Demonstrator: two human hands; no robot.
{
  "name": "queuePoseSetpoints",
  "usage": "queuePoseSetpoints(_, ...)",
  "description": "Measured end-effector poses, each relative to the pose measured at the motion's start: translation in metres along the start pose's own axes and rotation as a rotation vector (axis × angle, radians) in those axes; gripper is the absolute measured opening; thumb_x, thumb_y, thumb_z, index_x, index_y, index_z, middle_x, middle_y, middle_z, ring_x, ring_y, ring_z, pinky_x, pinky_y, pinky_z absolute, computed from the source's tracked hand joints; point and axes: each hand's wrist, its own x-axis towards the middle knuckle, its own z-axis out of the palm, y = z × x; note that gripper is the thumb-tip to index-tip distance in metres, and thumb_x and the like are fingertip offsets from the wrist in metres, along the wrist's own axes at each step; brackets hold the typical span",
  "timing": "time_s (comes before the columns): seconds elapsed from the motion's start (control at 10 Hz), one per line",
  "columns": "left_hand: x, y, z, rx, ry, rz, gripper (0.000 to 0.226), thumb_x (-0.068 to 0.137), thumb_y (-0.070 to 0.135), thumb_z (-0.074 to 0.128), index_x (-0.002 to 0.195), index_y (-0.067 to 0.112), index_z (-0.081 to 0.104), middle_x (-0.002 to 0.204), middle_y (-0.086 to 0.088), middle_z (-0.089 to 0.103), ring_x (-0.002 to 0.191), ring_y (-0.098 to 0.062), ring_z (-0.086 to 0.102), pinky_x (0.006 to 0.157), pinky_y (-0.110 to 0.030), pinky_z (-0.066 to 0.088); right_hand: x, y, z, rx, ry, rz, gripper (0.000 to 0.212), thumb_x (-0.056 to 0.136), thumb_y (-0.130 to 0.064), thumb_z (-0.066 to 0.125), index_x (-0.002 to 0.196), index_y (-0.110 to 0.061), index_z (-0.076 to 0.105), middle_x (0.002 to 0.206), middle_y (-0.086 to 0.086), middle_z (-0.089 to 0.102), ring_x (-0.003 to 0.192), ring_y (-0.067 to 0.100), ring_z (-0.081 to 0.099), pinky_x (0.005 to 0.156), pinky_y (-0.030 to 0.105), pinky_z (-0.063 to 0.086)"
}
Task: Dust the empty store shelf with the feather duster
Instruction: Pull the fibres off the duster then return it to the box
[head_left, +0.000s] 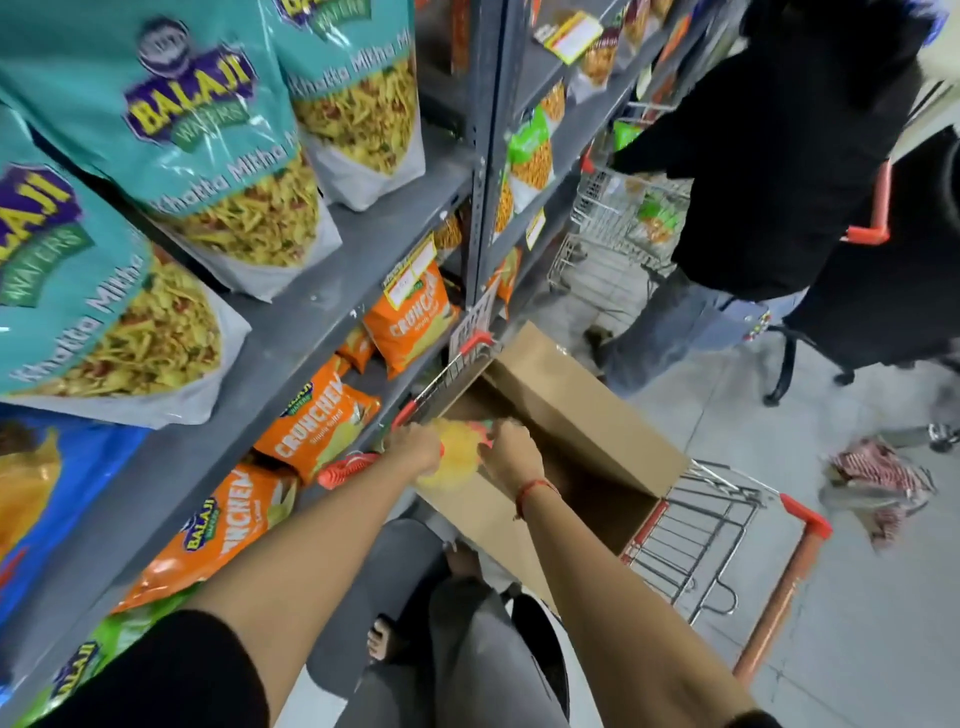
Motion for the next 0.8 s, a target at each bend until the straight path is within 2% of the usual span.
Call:
queuePoseSetpoints(0.4, 0.048, -0.005, 0.011, 0.184, 0.016, -0.007, 0.036, 0.092, 0.001, 0.045, 0.126, 0.005, 0.056, 0.132, -0.012, 0.057, 0.122, -0.032, 0.054, 0.094, -0.041, 0.047, 0.035, 0.011, 0.027, -0.112, -0.104, 0.002, 0.028, 0.090, -0.021, 0.053, 0.110, -0.002, 0.057, 0.117, 0.023, 0.062, 0.107, 0.039, 0.059, 0.088, 0.044, 0.050)
queuePoseSetpoints(0.6, 0.030, -0.008, -0.008, 0.247, 0.200, 0.113, 0.030, 0.087, 0.002, 0.052, 0.112, 0.009, 0.066, 0.118, -0.009, 0.065, 0.112, -0.029, 0.061, 0.083, -0.037, 0.052, 0.024, -0.003, 0.014, -0.142, -0.069, -0.041, 0.026, 0.089, -0.017, 0.051, 0.107, 0.000, 0.059, 0.112, 0.022, 0.065, 0.103, 0.040, 0.060, 0.085, 0.042, 0.051)
queuePoseSetpoints(0.7, 0.008, -0.009, -0.022, 0.226, 0.305, 0.198, 0.027, 0.086, 0.003, 0.051, 0.108, 0.008, 0.066, 0.113, -0.011, 0.065, 0.107, -0.030, 0.062, 0.080, -0.038, 0.051, 0.011, -0.020, 0.002, -0.118, -0.002, -0.093, 0.025, 0.087, -0.012, 0.048, 0.104, 0.001, 0.061, 0.110, 0.024, 0.065, 0.103, 0.040, 0.059, 0.080, 0.042, 0.051)
queuePoseSetpoints(0.8, -0.016, -0.018, -0.040, 0.107, 0.440, 0.192, 0.024, 0.086, 0.013, 0.057, 0.107, 0.009, 0.065, 0.111, -0.011, 0.065, 0.105, -0.031, 0.062, 0.080, -0.039, 0.051, -0.002, -0.041, -0.014, -0.115, 0.051, -0.143, 0.026, 0.087, -0.013, 0.047, 0.105, -0.004, 0.063, 0.111, 0.022, 0.065, 0.103, 0.039, 0.059, 0.083, 0.042, 0.050)
